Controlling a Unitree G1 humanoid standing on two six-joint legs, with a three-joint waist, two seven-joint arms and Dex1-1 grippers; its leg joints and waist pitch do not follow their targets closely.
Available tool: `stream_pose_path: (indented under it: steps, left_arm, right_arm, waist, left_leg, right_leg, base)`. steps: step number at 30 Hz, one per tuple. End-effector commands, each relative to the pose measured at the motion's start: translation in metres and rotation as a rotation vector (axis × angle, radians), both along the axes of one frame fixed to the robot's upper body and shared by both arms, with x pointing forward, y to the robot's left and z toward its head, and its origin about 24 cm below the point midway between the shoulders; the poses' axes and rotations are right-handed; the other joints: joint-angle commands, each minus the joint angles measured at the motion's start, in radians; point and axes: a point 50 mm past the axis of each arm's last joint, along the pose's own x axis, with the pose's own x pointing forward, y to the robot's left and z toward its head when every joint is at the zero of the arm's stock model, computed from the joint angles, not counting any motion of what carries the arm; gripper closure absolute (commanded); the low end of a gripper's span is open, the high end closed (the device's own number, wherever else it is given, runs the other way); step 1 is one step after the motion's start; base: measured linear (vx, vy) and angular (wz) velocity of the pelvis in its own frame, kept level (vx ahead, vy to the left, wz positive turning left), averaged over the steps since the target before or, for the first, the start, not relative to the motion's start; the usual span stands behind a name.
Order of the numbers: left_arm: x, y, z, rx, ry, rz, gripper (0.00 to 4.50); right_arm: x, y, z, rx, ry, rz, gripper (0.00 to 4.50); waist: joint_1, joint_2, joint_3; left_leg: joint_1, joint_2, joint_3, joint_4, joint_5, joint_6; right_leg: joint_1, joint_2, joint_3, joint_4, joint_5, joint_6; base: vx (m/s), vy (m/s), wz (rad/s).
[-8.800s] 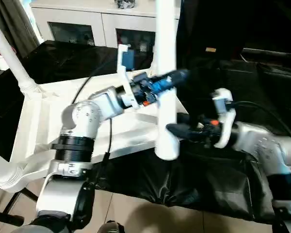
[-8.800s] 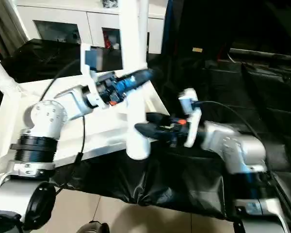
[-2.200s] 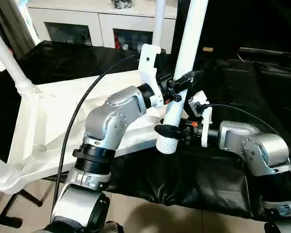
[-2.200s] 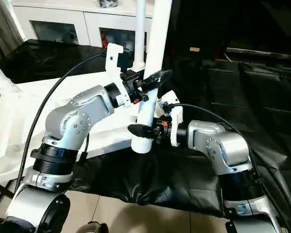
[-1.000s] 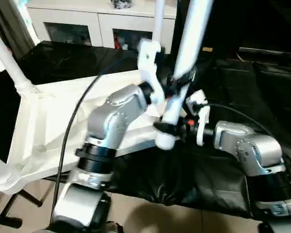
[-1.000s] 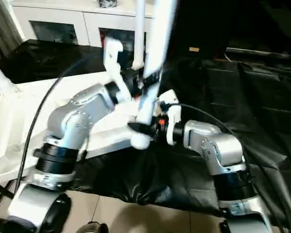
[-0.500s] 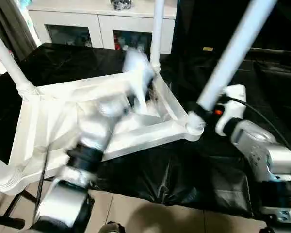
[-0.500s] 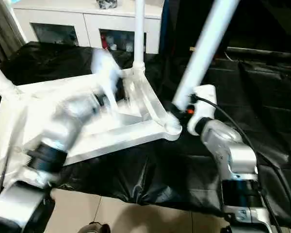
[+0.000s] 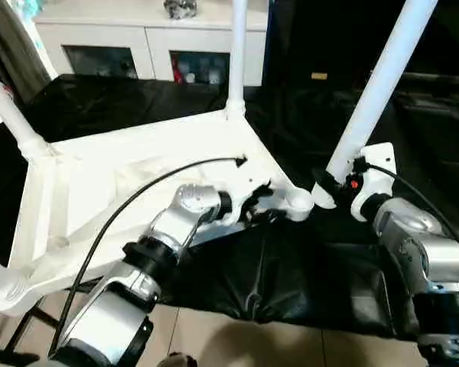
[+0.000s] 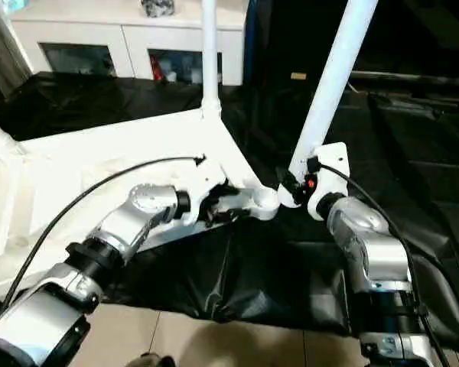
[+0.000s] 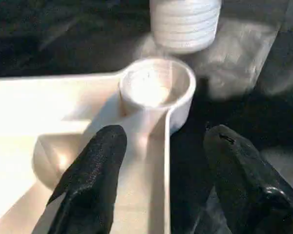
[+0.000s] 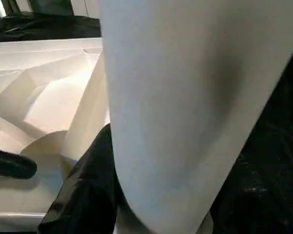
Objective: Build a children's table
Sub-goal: Insert table leg to table base
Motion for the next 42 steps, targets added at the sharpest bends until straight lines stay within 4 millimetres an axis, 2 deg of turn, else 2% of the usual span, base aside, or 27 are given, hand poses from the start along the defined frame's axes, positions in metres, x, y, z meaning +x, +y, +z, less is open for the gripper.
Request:
stream_pose_path:
  steps: [1,4,6,7,8,9,10,11,13,14,18,20,22,25,26,28,30,31,32,33,35,37,42]
  left_arm:
    - [0.005,0.005,0.0,0.056,-0.01,0.016,1.85]
    - [0.007,0.008,-0.002,0.063,-0.004,0.033,1.92]
    - [0.008,0.01,-0.004,0.063,0.005,0.032,2.25]
    - [0.008,0.011,-0.004,0.062,0.008,0.03,2.33]
    - [0.008,0.011,-0.005,0.064,0.012,0.028,2.33]
    - [0.007,0.013,-0.007,0.068,0.029,0.02,2.41]
    - [0.006,0.014,-0.008,0.07,0.038,0.017,2.41]
    - [0.006,0.014,-0.008,0.07,0.038,0.017,2.63]
    - [0.006,0.014,-0.009,0.065,0.051,0.017,2.77]
    - [0.006,0.014,-0.009,0.064,0.056,0.016,2.77]
    - [0.004,0.016,-0.012,0.09,0.081,-0.011,3.18]
    - [0.004,0.017,-0.012,0.1,0.088,-0.017,3.28]
    - [0.004,0.018,-0.013,0.104,0.093,-0.012,3.57]
    - [0.005,0.019,-0.012,0.107,0.102,-0.015,3.67]
    - [0.005,0.02,-0.012,0.111,0.105,-0.017,3.91]
    - [0.005,0.021,-0.012,0.116,0.113,-0.02,4.06]
    - [0.005,0.021,-0.012,0.116,0.113,-0.02,4.09]
    - [0.005,0.022,-0.012,0.112,0.115,-0.019,4.32]
    - [0.005,0.022,-0.01,0.101,0.111,-0.018,4.32]
    - [0.005,0.022,-0.009,0.09,0.107,-0.022,4.42]
    - [0.003,0.024,-0.008,0.083,0.1,-0.035,4.49]
    - [0.0,0.027,-0.01,0.087,0.101,-0.057,4.5]
    - [-0.016,0.032,-0.01,0.065,0.056,-0.178,4.5]
  right_arm:
    - [0.0,0.002,0.007,-0.022,-0.031,0.016,2.59]
    - [0.0,0.004,0.006,-0.022,-0.031,0.024,2.59]
    - [0.0,0.005,0.006,-0.023,-0.031,0.028,2.59]
    - [0.0,0.005,0.005,-0.023,-0.031,0.029,2.59]
    - [0.0,0.005,0.005,-0.024,-0.03,0.03,2.59]
    - [0.001,0.006,0.005,-0.025,-0.029,0.032,2.59]
    - [0.001,0.006,0.005,-0.025,-0.028,0.034,2.59]
    - [0.001,0.006,0.005,-0.025,-0.028,0.034,2.59]
    - [0.001,0.007,0.005,-0.024,-0.027,0.039,2.59]
    - [0.002,0.008,0.005,-0.024,-0.026,0.04,2.59]
    - [0.003,0.012,0.005,-0.027,-0.023,0.065,2.59]
    - [0.004,0.013,0.005,-0.027,-0.022,0.078,2.59]
    - [0.004,0.014,0.006,-0.026,-0.021,0.086,2.59]
    - [0.005,0.018,0.009,-0.01,-0.015,0.132,2.59]
    - [0.004,0.02,0.01,-0.001,-0.012,0.159,2.59]
    - [0.002,0.024,0.013,0.029,0.01,0.245,2.59]
    - [0.002,0.024,0.013,0.029,0.01,0.245,2.59]
    - [0.001,0.024,0.013,0.031,0.019,0.266,2.59]
    - [0.001,0.023,0.012,0.027,0.031,0.284,2.59]
    - [0.001,0.023,0.01,0.025,0.041,0.295,2.59]
    - [0.001,0.023,0.009,0.02,0.053,0.308,2.59]
    - [0.001,0.023,0.007,0.01,0.065,0.326,2.59]
    - [0.0,0.024,0.004,0.012,0.088,0.352,2.59]
  waist:
    - [0.0,-0.006,-0.08]
    - [0.0,-0.008,-0.08]
    - [0.0,-0.006,-0.079]
    - [0.0,-0.01,-0.079]
    - [0.001,-0.008,-0.079]
    - [0.0,-0.014,-0.078]
    - [0.001,-0.013,-0.078]
    - [0.001,-0.012,-0.077]
    - [0.002,-0.012,-0.078]
    - [0.001,-0.016,-0.077]
    - [0.002,-0.015,-0.077]
    - [0.003,-0.014,-0.076]
    - [0.002,-0.013,-0.075]
    - [0.002,-0.013,-0.075]
    - [0.001,-0.014,-0.075]
    - [0.002,-0.014,-0.076]
    - [0.002,-0.014,-0.075]
    - [0.003,-0.014,-0.077]
    - [0.003,-0.014,-0.077]
    - [0.003,-0.03,-0.077]
    - [0.004,-0.024,-0.075]
    - [0.004,-0.029,-0.074]
    - [0.002,-0.032,-0.071]
  left_leg:
    - [0.043,0.002,-0.006,-0.061,-0.259,-0.011]
    - [0.044,0.002,-0.006,-0.061,-0.265,-0.007]
    - [0.045,0.002,-0.006,-0.062,-0.271,-0.007]
    - [0.045,0.003,-0.005,-0.062,-0.271,-0.008]
    - [0.045,0.003,-0.006,-0.062,-0.27,-0.007]
    - [0.044,0.003,-0.005,-0.063,-0.268,-0.005]
    - [0.043,0.003,-0.005,-0.062,-0.261,-0.002]
    - [0.043,0.003,-0.005,-0.063,-0.261,-0.001]
    - [0.043,0.003,-0.004,-0.062,-0.257,0.002]
    - [0.043,0.003,-0.004,-0.063,-0.26,0.003]
    - [0.042,0.004,-0.004,-0.062,-0.256,0.009]
    - [0.043,0.004,-0.004,-0.064,-0.262,0.007]
    - [0.043,0.005,-0.005,-0.065,-0.272,0.001]
    - [0.044,0.005,-0.005,-0.066,-0.283,-0.001]
    - [0.043,0.005,-0.005,-0.066,-0.285,0.0]
    - [0.042,0.005,-0.006,-0.066,-0.277,0.006]
    - [0.042,0.006,-0.005,-0.065,-0.27,0.008]
    - [0.041,0.005,-0.005,-0.064,-0.259,0.01]
    - [0.042,0.006,-0.005,-0.064,-0.258,0.011]
    - [0.04,0.006,-0.004,-0.064,-0.245,0.019]
    - [0.04,0.006,-0.003,-0.062,-0.239,0.026]
    - [0.038,0.008,-0.003,-0.063,-0.242,0.029]
    - [0.037,0.01,-0.002,-0.067,-0.237,0.031]
  right_leg:
    - [0.036,-0.02,0.005,-0.083,-0.102,-0.216]
    - [0.036,-0.022,0.005,-0.084,-0.106,-0.224]
    - [0.035,-0.022,0.005,-0.085,-0.122,-0.225]
    - [0.035,-0.023,0.005,-0.084,-0.125,-0.226]
    - [0.035,-0.023,0.005,-0.084,-0.124,-0.226]
    - [0.034,-0.023,0.005,-0.086,-0.126,-0.227]
    - [0.035,-0.024,0.006,-0.085,-0.125,-0.227]
    - [0.034,-0.024,0.006,-0.085,-0.129,-0.227]
    - [0.035,-0.024,0.006,-0.084,-0.124,-0.229]
    - [0.035,-0.024,0.006,-0.085,-0.128,-0.228]
    - [0.034,-0.025,0.006,-0.085,-0.136,-0.229]
    - [0.033,-0.026,0.006,-0.086,-0.148,-0.227]
    - [0.032,-0.025,0.007,-0.087,-0.156,-0.225]
    - [0.032,-0.027,0.006,-0.088,-0.166,-0.223]
    - [0.032,-0.026,0.007,-0.088,-0.167,-0.224]
    - [0.036,-0.027,0.006,-0.085,-0.147,-0.228]
    - [0.034,-0.026,0.007,-0.085,-0.135,-0.233]
    - [0.035,-0.027,0.007,-0.084,-0.123,-0.237]
    - [0.036,-0.027,0.006,-0.084,-0.119,-0.238]
    - [0.038,-0.027,0.006,-0.081,-0.11,-0.242]
    - [0.035,-0.028,0.006,-0.082,-0.121,-0.244]
    - [0.036,-0.031,0.006,-0.084,-0.151,-0.241]
    - [0.032,-0.031,0.007,-0.086,-0.19,-0.226]
  base:
    - [0.0,0.0,0.0]
    - [0.0,0.0,0.0]
    - [0.0,0.0,0.0]
    - [0.0,0.0,0.0]
    - [0.0,0.0,0.0]
    - [0.0,0.0,0.0]
    - [0.0,0.0,0.0]
    - [0.0,0.0,0.0]
    - [0.0,0.0,0.0]
    - [0.0,0.0,0.0]
    - [0.0,0.0,0.0]
    - [0.0,0.0,0.0]
    - [0.0,0.0,0.0]
    - [0.0,0.0,0.0]
    - [0.0,0.0,0.0]
    - [0.0,0.0,0.0]
    - [0.0,0.0,0.0]
    - [0.0,0.0,0.0]
    - [0.0,0.0,0.0]
    - [0.0,0.0,0.0]
    - [0.0,0.0,0.0]
    - [0.0,0.0,0.0]
    - [0.0,0.0,0.0]
